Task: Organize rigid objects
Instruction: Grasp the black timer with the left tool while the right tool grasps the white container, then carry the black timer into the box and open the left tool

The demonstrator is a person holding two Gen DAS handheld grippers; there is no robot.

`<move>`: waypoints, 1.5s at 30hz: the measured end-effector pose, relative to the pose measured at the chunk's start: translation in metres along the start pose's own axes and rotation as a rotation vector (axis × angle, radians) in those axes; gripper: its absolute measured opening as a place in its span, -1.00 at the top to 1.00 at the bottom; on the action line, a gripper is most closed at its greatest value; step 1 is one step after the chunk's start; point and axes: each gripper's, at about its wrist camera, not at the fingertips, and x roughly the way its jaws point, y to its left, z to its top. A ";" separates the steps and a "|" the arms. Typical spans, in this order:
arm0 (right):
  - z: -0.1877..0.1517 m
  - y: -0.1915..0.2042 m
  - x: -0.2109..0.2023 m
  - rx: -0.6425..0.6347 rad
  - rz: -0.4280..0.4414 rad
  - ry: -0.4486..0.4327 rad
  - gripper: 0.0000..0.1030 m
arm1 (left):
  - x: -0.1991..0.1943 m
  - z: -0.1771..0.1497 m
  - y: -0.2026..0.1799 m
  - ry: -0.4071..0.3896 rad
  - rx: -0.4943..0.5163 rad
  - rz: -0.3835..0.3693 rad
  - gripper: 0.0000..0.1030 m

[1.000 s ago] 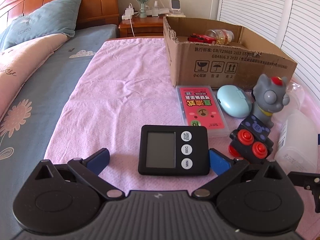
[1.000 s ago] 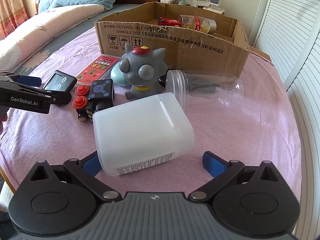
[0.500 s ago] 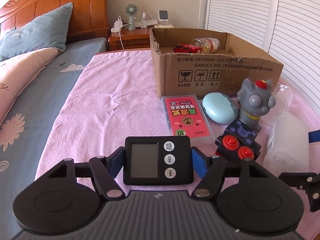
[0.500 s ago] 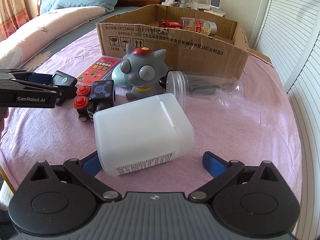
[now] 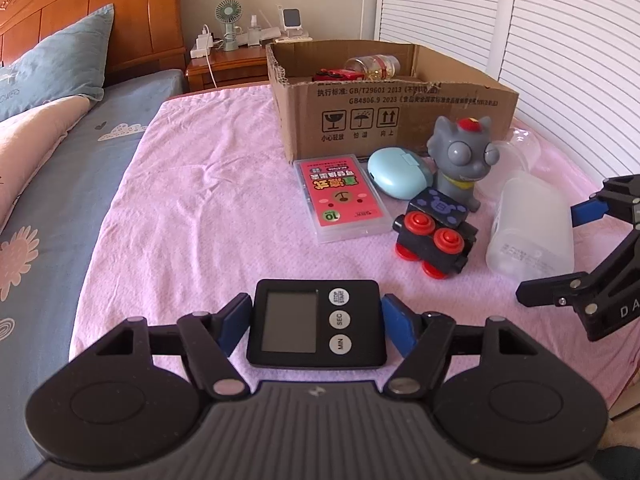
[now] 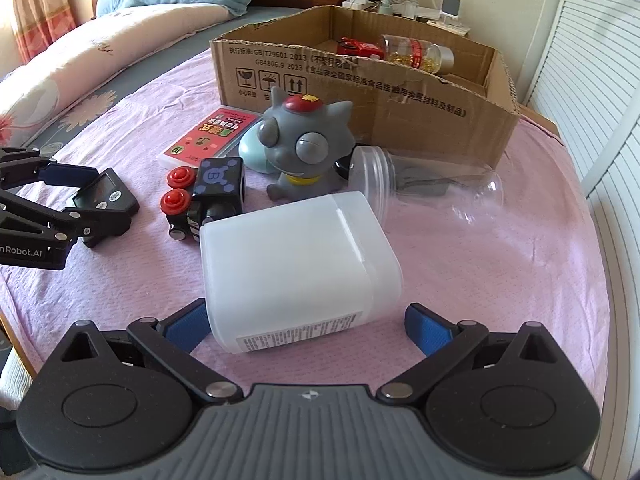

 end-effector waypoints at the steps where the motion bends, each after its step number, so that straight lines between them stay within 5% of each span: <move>1: 0.001 0.001 0.000 -0.008 0.002 0.002 -1.00 | 0.000 0.000 0.000 -0.002 -0.002 0.001 -0.38; 20: 0.024 0.012 0.001 -0.131 -0.005 0.006 -0.74 | 0.000 0.003 -0.001 0.022 0.007 -0.015 -0.34; 32: 0.023 0.011 -0.020 -0.150 0.030 0.005 -0.68 | -0.014 0.018 0.000 0.061 0.098 -0.055 -0.34; 45: 0.059 -0.023 -0.079 -0.090 0.033 -0.163 -0.68 | -0.036 0.089 -0.004 -0.044 0.138 -0.120 -0.34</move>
